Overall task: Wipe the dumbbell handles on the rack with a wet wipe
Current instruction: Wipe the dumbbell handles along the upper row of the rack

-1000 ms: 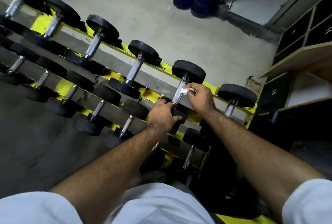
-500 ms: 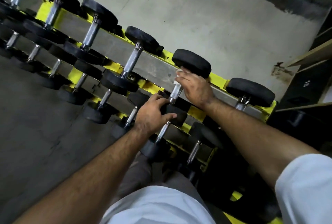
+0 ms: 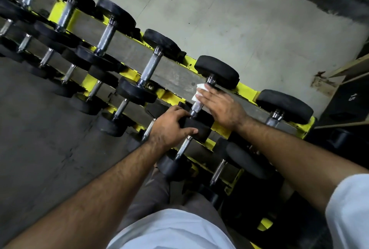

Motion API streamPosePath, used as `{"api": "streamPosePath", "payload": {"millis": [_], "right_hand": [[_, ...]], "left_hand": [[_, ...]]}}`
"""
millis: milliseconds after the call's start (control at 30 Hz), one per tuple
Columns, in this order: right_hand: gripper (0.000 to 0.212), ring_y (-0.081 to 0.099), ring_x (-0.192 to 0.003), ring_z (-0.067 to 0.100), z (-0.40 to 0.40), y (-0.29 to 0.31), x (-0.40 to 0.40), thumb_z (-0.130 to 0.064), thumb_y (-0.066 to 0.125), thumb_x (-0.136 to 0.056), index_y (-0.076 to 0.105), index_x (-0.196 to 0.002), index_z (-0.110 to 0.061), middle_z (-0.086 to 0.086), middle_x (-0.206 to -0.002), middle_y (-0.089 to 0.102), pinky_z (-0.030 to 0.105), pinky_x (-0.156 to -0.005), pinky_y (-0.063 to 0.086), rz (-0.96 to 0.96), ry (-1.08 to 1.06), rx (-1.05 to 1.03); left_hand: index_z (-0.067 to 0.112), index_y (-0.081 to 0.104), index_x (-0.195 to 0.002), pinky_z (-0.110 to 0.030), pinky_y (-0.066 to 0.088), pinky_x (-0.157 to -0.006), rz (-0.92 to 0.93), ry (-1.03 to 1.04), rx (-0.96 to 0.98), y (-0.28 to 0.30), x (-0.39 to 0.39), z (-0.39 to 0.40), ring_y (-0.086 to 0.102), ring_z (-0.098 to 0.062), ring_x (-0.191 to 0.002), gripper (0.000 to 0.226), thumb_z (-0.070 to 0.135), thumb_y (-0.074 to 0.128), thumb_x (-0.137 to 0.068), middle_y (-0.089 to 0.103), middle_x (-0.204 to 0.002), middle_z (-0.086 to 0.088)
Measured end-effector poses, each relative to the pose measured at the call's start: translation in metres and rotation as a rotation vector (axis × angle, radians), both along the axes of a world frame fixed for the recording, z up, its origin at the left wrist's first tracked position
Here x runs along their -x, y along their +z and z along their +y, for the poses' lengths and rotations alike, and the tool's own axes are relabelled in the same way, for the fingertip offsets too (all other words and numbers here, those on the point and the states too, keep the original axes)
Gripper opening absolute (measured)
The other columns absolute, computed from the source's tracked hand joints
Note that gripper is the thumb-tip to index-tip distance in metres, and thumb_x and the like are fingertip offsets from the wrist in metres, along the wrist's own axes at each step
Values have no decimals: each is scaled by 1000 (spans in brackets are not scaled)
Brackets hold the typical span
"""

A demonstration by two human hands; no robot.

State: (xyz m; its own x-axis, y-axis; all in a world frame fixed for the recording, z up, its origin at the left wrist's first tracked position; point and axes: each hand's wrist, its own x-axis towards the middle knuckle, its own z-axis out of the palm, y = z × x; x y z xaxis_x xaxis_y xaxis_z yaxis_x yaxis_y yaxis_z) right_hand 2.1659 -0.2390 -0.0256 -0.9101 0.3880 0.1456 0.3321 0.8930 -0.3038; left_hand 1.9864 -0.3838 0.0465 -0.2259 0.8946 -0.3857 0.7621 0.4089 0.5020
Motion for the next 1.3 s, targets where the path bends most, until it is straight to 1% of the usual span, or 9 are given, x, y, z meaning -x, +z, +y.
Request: {"api": "streamPosePath", "payload": {"millis": [67,233,400,567,733,900,967,1100,1300], "right_hand": [[57,40,-143,25,8,3,4,-7,49,-92,46,-148,-15,3,-158,39,40,-89,51,-13,-149,24],[49,38,-143,31,-21,-5,8,2,51,-90,56,-138,-4,12,-147,52,47,-115,37,61,-6,67],[54,57,-128,26,13,10,9,6,53,-84,60,-135,-10,6,-146,54,36,-78,54,44,-151,26],[46,46,-138,34,-32,-5,9,1,60,-89,59,-135,-4,14,-144,55,46,-117,34,52,104,21],[51,55,-130,28,11,13,4,2,55,-88,58,-138,-10,9,-147,52,45,-83,56,68,-89,29],[49,47,-137,33,-33,7,6,-7,47,-89,57,-138,-5,15,-146,52,43,-118,31,-25,244,54],[51,46,-139,30,-17,7,4,-10,46,-90,55,-141,-10,10,-148,51,43,-119,29,-86,285,11],[54,35,-146,28,8,16,3,-3,43,-92,48,-145,-11,8,-154,44,51,-104,46,-84,-55,46],[56,39,-144,27,-11,14,7,-12,38,-92,48,-146,-16,8,-155,43,44,-119,31,-174,220,26]], "left_hand": [[28,64,-123,-17,35,-81,-2,5,-1,-2,0,0,53,-7,-111,60,56,79,-73,52,-126,11],[28,64,-123,-19,36,-81,0,5,-1,-1,1,0,53,-8,-109,60,57,79,-72,53,-125,11],[31,64,-120,-23,42,-84,-6,-6,-10,-4,5,-1,52,-6,-111,59,60,77,-71,53,-124,15],[29,65,-121,-21,38,-82,-25,-19,-2,0,9,0,52,-6,-109,58,56,79,-72,54,-120,13],[29,65,-120,-21,38,-87,-38,-9,0,-2,10,-1,48,-2,-110,57,56,79,-72,53,-123,14],[28,62,-116,-21,38,-80,-74,55,-19,-2,6,-4,53,-6,-100,57,53,83,-69,54,-111,14],[28,59,-112,-22,37,-75,-87,108,-47,-3,3,-6,52,-6,-93,57,52,84,-67,54,-106,14],[29,55,-112,-24,37,-73,-89,123,-52,-5,0,-8,52,-7,-93,59,54,84,-67,55,-108,13],[27,56,-110,-25,41,-75,-105,119,-43,-1,0,-6,54,-9,-92,57,50,85,-67,54,-104,13]]}}
